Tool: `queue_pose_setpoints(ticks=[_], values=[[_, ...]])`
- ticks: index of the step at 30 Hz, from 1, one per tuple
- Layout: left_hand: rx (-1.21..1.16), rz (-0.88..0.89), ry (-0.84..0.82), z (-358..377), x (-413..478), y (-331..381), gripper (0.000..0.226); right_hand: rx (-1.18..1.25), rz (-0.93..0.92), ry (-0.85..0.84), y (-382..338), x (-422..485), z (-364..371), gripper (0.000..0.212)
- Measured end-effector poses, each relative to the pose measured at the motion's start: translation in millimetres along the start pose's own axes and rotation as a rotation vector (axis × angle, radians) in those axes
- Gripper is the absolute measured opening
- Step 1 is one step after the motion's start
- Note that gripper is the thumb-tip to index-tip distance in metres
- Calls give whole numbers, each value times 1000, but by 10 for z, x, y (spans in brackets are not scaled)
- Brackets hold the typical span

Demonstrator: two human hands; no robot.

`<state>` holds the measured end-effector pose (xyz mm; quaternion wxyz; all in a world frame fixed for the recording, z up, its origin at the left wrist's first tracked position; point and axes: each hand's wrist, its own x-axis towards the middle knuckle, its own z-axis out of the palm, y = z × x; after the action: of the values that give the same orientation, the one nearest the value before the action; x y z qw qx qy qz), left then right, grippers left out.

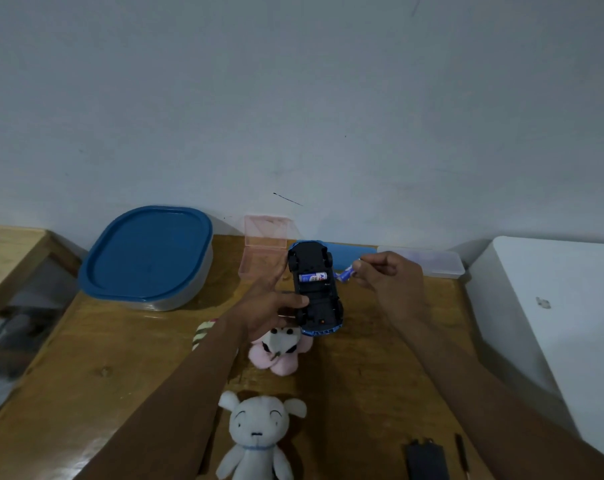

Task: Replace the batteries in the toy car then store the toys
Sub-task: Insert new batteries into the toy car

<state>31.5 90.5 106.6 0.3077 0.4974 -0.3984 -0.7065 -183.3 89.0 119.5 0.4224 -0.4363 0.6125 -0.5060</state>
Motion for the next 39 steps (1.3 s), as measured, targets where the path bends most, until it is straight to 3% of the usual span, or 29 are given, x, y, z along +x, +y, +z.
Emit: queue_pose_setpoints(ticks=[6,11,15,23,33,37,39], values=[[45,-1,-15,50,-9,36,86,-262,-261,-97,-92,-119,238,10],[63,6,-29,73,-54,71,86,-632,-647,-330,-86,-140,264,16],[78,6,-22,66,-69,72,88,-805,-777,-509,-113,-125,261,21],[82,-12,-15,46,-54,59,94,-818,-654,-545,-177,-89,287,18],[60,-13,-9,53,16,84,96,-962,-638,-567,-143,33,397,14],[6,-9,21,39,90,30,93,-846,-493,-529,-163,115,434,16],[-27,-9,30,4,135,12,92,-715,-410,-430,-130,160,394,15]])
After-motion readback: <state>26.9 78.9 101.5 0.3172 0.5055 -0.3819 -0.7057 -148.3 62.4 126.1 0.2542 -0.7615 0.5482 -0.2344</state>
